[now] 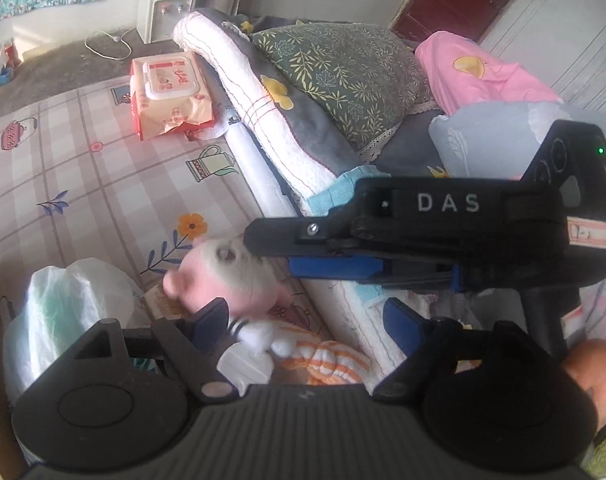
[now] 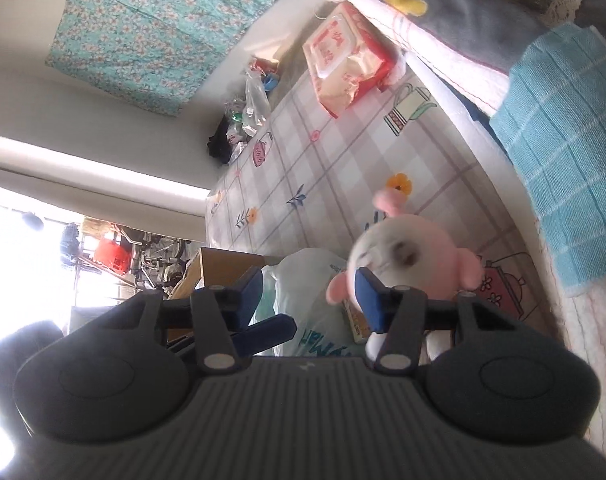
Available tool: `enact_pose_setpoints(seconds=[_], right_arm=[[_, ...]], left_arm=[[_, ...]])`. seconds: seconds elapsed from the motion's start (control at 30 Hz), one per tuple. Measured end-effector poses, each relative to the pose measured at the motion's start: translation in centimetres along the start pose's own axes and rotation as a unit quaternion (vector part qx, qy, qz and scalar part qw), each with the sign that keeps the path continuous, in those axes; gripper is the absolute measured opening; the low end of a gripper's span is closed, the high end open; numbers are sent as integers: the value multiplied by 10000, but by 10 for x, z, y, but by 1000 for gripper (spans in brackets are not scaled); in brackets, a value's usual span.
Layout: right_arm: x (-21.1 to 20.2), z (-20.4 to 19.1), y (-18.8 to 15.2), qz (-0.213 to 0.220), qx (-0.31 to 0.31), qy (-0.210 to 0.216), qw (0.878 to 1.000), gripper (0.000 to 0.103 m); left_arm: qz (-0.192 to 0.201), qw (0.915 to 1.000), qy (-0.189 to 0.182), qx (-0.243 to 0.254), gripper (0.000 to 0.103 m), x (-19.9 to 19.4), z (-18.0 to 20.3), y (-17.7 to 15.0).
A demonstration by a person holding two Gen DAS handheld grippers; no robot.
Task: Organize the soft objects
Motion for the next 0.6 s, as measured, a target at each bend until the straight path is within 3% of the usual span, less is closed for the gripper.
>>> enact_pose_setpoints(seconds=[0.2,0.47,0.6], right_arm=[[-14,8,1,240,-29,-475,9986,54],[28,54,7,-251,349,-938,9947,63],[56,72,15,-537,492,-1039,9919,74]], left_arm=[[72,9998,182,-9,85,-10,-27,-9],[-220,9975,561,366,85,23,-55,13],[-498,9955,687,428,86,51,-67,28]])
Point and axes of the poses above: each gripper's, at about its wrist camera, not at the fingertips, and x roughly the way its jaws point, z to its right, y to its top, the point moved 4 cm from there along x, roughly the way its jaws point, and after that the axes turned 8 degrees about -x, right-handed, at the moved point
